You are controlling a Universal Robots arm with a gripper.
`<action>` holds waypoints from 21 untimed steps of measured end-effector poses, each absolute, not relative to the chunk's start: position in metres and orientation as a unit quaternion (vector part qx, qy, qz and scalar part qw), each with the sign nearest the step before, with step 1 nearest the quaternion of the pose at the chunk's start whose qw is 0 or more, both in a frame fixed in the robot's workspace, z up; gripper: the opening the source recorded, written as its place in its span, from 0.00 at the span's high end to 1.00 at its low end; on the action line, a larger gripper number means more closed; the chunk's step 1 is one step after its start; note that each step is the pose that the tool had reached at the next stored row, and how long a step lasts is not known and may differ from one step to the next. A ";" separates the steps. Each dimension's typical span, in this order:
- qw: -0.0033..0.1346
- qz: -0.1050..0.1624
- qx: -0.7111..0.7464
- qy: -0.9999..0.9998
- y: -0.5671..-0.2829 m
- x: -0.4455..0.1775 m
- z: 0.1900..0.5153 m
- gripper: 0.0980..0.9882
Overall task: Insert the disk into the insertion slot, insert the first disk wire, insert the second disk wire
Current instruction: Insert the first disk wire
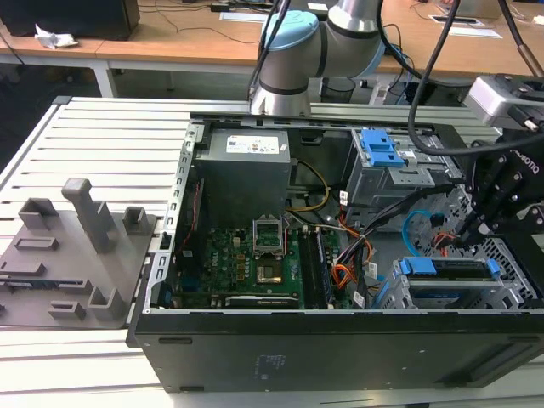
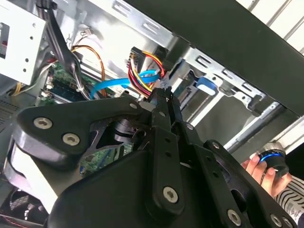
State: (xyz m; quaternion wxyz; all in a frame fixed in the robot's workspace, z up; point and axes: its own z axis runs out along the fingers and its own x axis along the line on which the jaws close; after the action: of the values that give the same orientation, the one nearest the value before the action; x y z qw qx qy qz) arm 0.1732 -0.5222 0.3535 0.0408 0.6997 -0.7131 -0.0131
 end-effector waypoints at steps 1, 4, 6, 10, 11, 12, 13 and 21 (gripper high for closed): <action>0.041 -0.013 0.700 -0.713 -0.525 0.173 0.354 0.93; 0.041 -0.013 0.700 -0.713 -0.529 0.173 0.353 0.93; 0.041 -0.013 0.700 -0.713 -0.530 0.173 0.354 0.93; 0.041 -0.013 0.700 -0.713 -0.531 0.173 0.354 0.93; 0.041 -0.013 0.700 -0.713 -0.531 0.173 0.354 0.93; 0.041 -0.013 0.700 -0.713 -0.531 0.173 0.354 0.93; 0.041 -0.013 0.700 -0.713 -0.532 0.173 0.353 0.93; 0.041 -0.013 0.700 -0.713 -0.538 0.173 0.349 0.93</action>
State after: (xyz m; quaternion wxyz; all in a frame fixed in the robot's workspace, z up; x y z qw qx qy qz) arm 0.1728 -0.5380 0.3491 0.0408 0.6997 -0.7131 -0.0131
